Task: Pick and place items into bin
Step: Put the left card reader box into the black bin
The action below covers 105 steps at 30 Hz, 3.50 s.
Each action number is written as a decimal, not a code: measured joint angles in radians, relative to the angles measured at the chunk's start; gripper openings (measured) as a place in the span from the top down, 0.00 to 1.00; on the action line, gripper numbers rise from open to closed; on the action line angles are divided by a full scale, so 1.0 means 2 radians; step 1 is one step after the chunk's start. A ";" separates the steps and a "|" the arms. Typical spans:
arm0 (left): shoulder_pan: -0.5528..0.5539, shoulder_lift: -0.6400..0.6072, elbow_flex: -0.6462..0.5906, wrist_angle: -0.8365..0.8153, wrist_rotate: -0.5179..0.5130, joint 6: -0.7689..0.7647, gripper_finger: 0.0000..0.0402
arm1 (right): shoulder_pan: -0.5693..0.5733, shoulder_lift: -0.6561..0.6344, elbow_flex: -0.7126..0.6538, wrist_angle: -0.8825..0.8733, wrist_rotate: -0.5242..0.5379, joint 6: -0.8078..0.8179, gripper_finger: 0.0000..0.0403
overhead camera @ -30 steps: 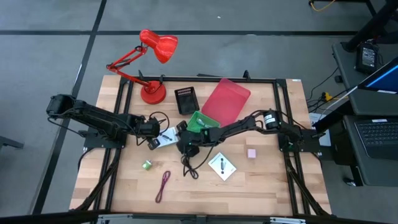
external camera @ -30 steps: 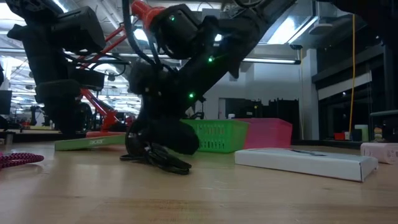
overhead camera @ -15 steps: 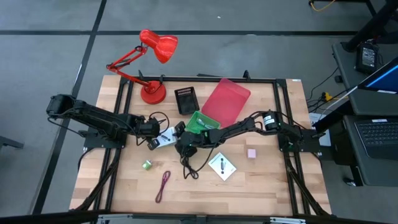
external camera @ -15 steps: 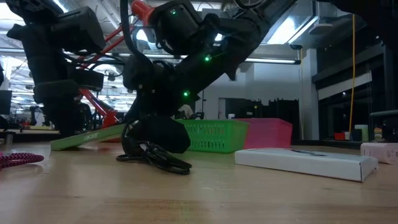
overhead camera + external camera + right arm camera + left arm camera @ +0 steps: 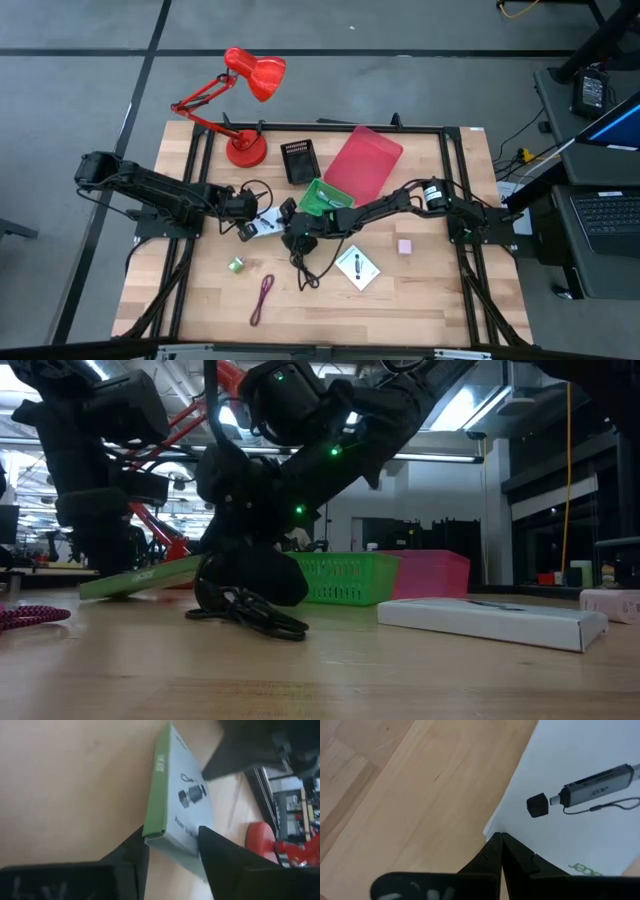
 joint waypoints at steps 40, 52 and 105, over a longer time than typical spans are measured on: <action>-0.001 -0.167 0.001 -0.026 -0.056 0.076 0.99 | -0.001 -0.032 -0.001 -0.024 0.026 0.006 0.97; -0.034 -0.229 0.001 -0.025 -0.059 0.113 0.99 | -0.005 -0.112 0.000 -0.128 0.025 0.058 0.97; -0.021 -0.226 -0.077 0.378 -0.110 0.389 0.99 | -0.062 -0.360 -0.358 0.191 0.002 0.188 0.97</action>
